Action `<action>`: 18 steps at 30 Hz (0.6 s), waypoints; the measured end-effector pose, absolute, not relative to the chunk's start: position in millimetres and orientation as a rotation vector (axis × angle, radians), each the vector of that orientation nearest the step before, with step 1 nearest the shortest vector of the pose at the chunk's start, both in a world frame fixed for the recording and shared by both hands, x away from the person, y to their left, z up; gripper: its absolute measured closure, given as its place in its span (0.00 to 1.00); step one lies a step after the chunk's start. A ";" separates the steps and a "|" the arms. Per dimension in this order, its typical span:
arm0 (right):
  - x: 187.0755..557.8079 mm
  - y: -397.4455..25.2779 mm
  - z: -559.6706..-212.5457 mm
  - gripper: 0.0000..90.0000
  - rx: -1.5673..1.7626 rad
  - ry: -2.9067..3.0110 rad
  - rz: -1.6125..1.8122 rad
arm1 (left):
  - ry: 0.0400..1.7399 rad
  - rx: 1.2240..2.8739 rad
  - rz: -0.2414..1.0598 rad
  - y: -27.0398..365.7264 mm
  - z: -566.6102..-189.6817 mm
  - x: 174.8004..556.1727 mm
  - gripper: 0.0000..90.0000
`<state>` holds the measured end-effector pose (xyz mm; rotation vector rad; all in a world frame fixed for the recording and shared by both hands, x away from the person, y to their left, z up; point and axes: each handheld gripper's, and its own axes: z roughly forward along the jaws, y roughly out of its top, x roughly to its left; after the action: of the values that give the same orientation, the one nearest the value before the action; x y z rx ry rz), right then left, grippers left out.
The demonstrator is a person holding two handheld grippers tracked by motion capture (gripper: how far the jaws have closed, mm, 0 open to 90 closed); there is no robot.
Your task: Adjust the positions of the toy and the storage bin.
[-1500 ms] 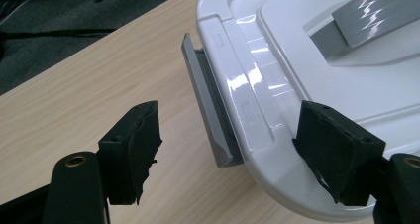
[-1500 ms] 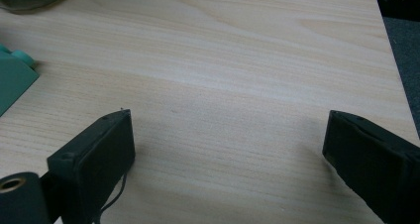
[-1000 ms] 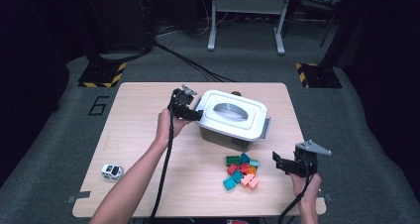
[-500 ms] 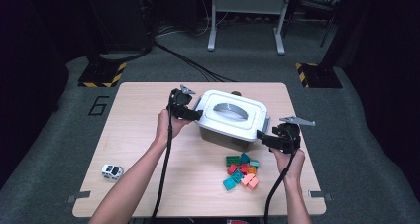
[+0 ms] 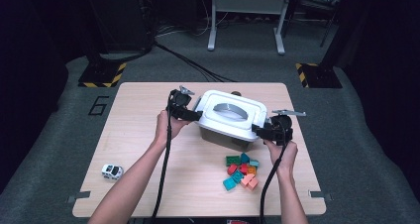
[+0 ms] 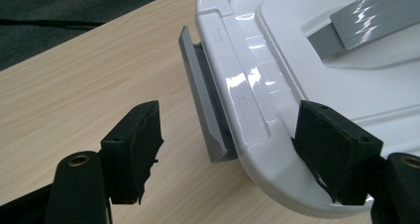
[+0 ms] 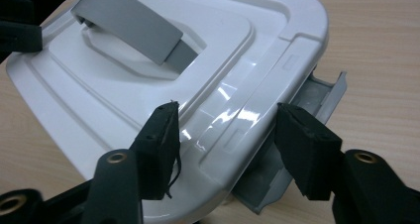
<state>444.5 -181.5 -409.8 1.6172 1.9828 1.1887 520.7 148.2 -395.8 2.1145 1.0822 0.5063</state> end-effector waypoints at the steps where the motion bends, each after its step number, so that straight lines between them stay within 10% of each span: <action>1: 445.8 -182.9 -409.5 0.51 1.619 1.980 1.188 | 1.083 2.115 0.501 148.4 -395.7 520.4 0.29; 18: 467.2 -180.8 -404.4 0.58 1.586 2.031 1.141 | 1.079 2.097 0.464 157.1 -397.5 508.6 0.30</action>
<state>467.2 -180.8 -404.4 1.5864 2.0309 1.1407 508.6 157.1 -397.5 2.0975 1.0795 0.4639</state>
